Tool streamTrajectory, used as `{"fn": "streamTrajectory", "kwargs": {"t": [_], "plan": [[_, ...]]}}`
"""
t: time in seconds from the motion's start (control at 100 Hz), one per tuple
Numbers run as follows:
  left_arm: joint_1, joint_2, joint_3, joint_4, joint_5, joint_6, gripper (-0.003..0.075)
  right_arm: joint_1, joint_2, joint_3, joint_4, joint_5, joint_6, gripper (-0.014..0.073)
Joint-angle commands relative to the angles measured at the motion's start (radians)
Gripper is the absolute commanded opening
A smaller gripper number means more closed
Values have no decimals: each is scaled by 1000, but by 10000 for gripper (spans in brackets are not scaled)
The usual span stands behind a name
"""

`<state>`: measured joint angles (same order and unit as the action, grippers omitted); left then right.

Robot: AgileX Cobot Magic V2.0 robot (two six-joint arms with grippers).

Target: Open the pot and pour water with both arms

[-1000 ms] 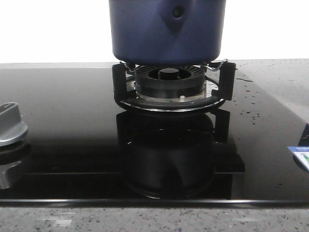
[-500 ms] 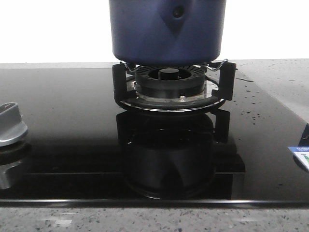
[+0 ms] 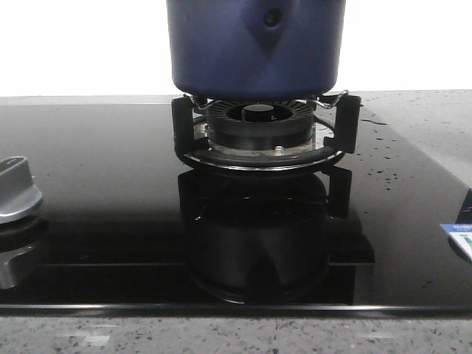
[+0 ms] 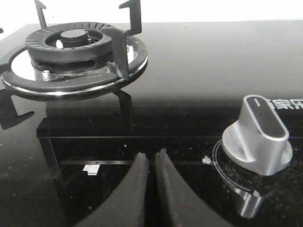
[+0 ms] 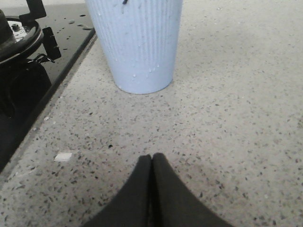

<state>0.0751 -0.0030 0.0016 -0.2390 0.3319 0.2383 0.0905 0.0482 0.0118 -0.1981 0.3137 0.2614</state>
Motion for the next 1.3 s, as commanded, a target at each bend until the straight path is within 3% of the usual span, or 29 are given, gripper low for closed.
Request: {"fn": "streamTrajectory", "kwargs": {"t": [0.0,0.26,1.29], "plan": [[2,-32,45,-16,-43,-9,-20,0,7,27,0,-43,-11,-64],[2,-32,45,-16,-43,-9,-20,0,-80,27,0,-12,-11,-64],[2,-32,45,-18,-43,-9,-20,0,-78,27,0,-6,-11,-64]]}}
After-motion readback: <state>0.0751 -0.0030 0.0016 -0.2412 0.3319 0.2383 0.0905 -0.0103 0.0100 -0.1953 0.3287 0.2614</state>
